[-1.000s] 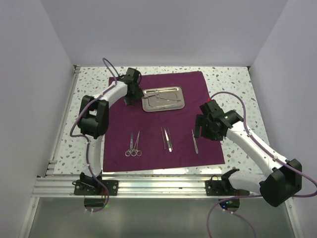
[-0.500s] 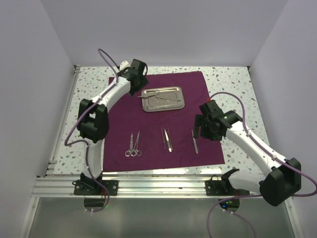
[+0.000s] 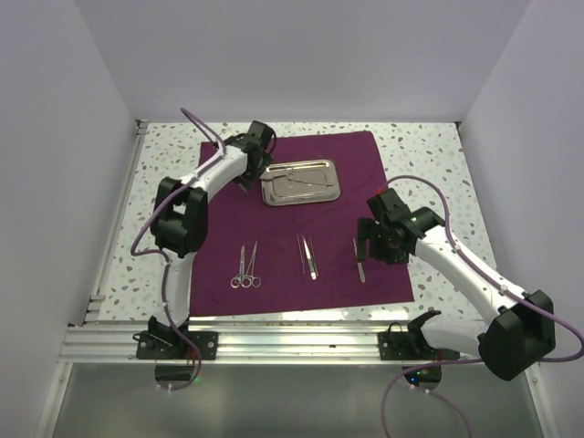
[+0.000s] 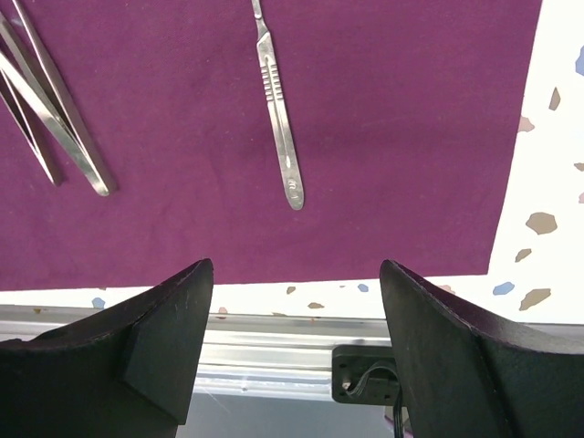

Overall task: Open and lay out the surgical kit
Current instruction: Pick up the medical item from the container.

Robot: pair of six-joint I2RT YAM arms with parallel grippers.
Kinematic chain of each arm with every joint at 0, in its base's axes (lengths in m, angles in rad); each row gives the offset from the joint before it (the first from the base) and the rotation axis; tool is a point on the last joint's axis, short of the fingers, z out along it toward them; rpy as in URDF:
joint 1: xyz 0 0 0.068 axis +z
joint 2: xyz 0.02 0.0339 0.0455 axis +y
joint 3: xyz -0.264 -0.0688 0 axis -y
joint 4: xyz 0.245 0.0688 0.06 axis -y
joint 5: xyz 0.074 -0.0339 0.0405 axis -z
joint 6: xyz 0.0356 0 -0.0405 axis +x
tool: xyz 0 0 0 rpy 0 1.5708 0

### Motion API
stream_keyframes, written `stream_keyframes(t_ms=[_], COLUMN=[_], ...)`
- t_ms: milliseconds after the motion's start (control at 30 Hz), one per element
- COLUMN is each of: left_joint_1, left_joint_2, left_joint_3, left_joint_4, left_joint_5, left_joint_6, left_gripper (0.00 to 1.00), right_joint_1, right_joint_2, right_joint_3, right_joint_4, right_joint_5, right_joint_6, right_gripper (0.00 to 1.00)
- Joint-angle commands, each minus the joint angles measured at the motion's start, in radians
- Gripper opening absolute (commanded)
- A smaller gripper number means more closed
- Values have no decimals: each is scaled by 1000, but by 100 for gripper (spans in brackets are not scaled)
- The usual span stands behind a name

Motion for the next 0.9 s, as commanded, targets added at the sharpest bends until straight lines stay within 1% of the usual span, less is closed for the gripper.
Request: stream_keyframes(t_ms=[0,267,733,867], left_joint_1=[-7,-7,-5,1], left_joint_2=[-3,51,187,210], left_joint_3=[-23,-9,147,175], left_joint_4=[13,39,17,10], left_joint_5=[-47,-42,-48,-33], left_joint_6=[-120,-166,-157,-148], left_gripper=[80,81,81,79], right_joint_1=[-3,-3,-1,-1], right_joint_2=[10,9,16,21], right_joint_3=[1,2,1,2], right_joint_4=[14,11,14,14], right_joint_5=[-37,-52,-57,-55], right_joint_6=[-34,-39,-42,-46], right_gripper=[77,77,77,77])
